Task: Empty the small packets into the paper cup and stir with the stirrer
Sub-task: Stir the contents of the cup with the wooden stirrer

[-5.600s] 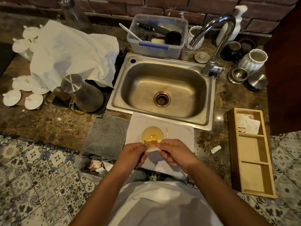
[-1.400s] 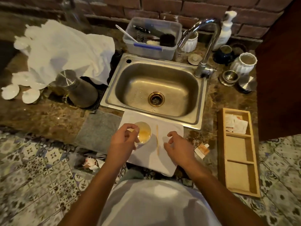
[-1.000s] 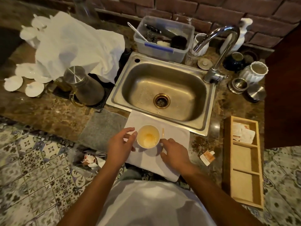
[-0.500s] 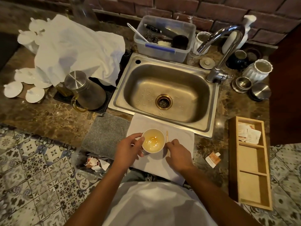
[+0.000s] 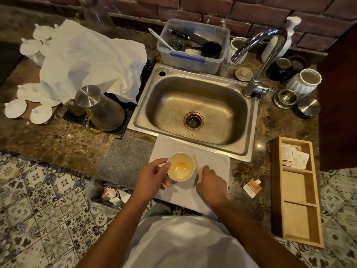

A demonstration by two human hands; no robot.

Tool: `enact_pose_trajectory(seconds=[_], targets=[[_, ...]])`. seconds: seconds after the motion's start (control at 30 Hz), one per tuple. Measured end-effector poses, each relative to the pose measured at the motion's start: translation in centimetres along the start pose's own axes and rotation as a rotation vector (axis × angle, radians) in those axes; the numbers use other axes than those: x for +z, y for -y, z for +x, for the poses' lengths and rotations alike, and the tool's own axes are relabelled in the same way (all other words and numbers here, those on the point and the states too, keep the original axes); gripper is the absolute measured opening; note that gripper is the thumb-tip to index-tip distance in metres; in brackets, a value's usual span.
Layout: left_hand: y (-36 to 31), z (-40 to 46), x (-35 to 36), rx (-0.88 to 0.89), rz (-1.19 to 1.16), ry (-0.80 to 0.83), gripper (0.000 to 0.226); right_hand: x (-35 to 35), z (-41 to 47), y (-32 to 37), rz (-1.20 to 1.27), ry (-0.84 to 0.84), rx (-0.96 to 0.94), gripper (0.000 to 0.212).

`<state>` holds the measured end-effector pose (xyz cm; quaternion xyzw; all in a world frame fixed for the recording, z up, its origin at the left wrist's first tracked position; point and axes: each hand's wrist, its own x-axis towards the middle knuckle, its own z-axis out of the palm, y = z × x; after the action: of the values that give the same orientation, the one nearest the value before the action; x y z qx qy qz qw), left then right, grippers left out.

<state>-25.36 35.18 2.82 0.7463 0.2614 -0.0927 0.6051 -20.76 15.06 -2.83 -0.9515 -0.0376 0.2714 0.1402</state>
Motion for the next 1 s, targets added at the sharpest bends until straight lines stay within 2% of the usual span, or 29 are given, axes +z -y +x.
enact_pose_trajectory(seconds=[0.2,0.4,0.53,0.63,0.77,0.87,1.0], targets=[[0.3,0.4,-0.2,-0.049,-0.029,0.018,0.022,-0.3,0.0,-0.7,-0.062,0.054,0.047,0.025],[0.2,0.4,0.0,-0.054,-0.033,0.016,0.022,-0.4,-0.8,-2.3,-0.033,0.022,-0.002,0.024],[0.2,0.4,0.0,-0.059,-0.044,0.015,0.022,-0.5,-1.7,-3.8,0.159,-0.073,0.024,0.014],[0.2,0.6,-0.2,-0.078,-0.049,0.015,0.024,-1.2,-2.5,-4.9,0.445,-0.130,0.067,0.007],[0.0,0.6,0.0,-0.073,-0.050,0.021,0.023,-3.2,-3.9,-5.8,0.661,-0.280,0.007,0.039],[0.0,0.5,0.2,-0.095,-0.047,0.008,0.025,-4.5,-4.5,-6.2,0.776,-0.364,-0.039,0.029],[0.1,0.6,0.4,-0.119,-0.053,-0.004,0.030,-6.7,-5.1,-5.7,0.985,-0.284,-0.018,0.027]])
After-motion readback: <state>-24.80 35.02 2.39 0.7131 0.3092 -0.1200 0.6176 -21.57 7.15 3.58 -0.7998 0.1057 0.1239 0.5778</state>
